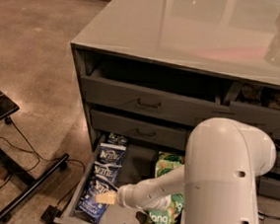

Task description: Pick blue chip bag from bottom drawer and place on counter

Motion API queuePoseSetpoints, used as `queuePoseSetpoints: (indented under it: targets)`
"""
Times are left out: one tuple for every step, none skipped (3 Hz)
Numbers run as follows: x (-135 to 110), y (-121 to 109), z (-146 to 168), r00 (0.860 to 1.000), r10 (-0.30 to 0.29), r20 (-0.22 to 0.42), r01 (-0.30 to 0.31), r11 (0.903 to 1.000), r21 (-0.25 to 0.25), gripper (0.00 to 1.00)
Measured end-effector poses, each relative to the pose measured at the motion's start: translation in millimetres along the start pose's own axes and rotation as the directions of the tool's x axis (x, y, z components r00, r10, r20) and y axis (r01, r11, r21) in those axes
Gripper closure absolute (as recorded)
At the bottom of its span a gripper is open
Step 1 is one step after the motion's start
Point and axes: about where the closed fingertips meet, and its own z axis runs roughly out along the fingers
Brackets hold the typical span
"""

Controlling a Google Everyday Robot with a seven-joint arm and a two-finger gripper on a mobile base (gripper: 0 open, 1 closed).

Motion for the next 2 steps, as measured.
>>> queuePoseSetpoints:
  targets:
    - [4.5, -19.8, 20.1, 0.994, 0.09, 0.066, -0.092, 0.9954, 0.026, 0.0]
    - [-0.4, -38.7, 38.4, 0.965, 0.191, 0.179, -0.2, 0.9791, 0.035, 0.0]
